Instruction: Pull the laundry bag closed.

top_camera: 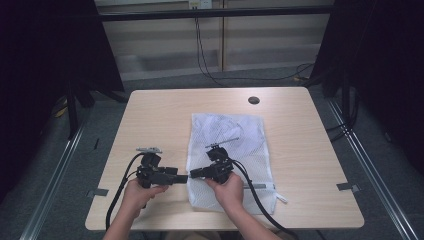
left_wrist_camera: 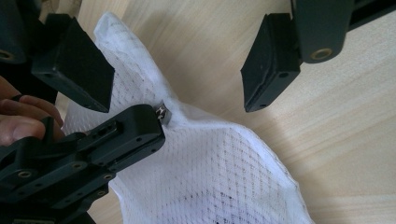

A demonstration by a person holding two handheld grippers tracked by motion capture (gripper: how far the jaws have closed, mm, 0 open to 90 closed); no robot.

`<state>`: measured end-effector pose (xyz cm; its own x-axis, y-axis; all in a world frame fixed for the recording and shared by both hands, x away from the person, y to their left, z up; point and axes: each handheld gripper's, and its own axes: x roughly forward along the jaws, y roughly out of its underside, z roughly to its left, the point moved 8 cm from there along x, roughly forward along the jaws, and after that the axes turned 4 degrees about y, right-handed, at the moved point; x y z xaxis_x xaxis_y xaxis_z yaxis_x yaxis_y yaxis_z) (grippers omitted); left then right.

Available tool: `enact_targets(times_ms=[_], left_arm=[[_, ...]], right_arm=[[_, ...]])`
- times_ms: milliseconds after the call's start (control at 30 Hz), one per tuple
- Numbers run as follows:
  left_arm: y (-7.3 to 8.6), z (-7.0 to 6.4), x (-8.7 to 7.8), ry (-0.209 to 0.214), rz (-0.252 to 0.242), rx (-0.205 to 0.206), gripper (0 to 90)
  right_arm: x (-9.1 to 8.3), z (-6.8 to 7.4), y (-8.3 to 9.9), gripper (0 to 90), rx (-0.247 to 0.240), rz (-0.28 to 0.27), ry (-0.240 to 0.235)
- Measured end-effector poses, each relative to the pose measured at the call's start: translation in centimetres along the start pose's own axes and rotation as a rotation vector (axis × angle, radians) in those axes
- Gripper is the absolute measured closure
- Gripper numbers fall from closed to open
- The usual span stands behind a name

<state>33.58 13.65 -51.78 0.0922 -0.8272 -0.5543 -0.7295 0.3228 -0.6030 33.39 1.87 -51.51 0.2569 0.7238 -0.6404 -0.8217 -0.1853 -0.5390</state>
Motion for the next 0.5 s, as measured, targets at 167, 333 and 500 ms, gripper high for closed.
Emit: enact_targets(times_ms=[167,333,500], left_arm=[[0.27,0.04,0.49,0.003,0.018,-0.005,28.7],[0.3,0.06,0.58,0.018,0.023,-0.005,32.3],[0.37,0.04,0.92,0.022,0.033,-0.011,35.3]], right_arm=[[-0.12,-0.01,-0.18,86.1,-0.012,0.004,-0.003],[-0.28,-0.03,-0.36,86.2,-0.008,0.001,-0.007],[-0.39,0.02,-0.38,86.1,-0.01,-0.002,-0.008]])
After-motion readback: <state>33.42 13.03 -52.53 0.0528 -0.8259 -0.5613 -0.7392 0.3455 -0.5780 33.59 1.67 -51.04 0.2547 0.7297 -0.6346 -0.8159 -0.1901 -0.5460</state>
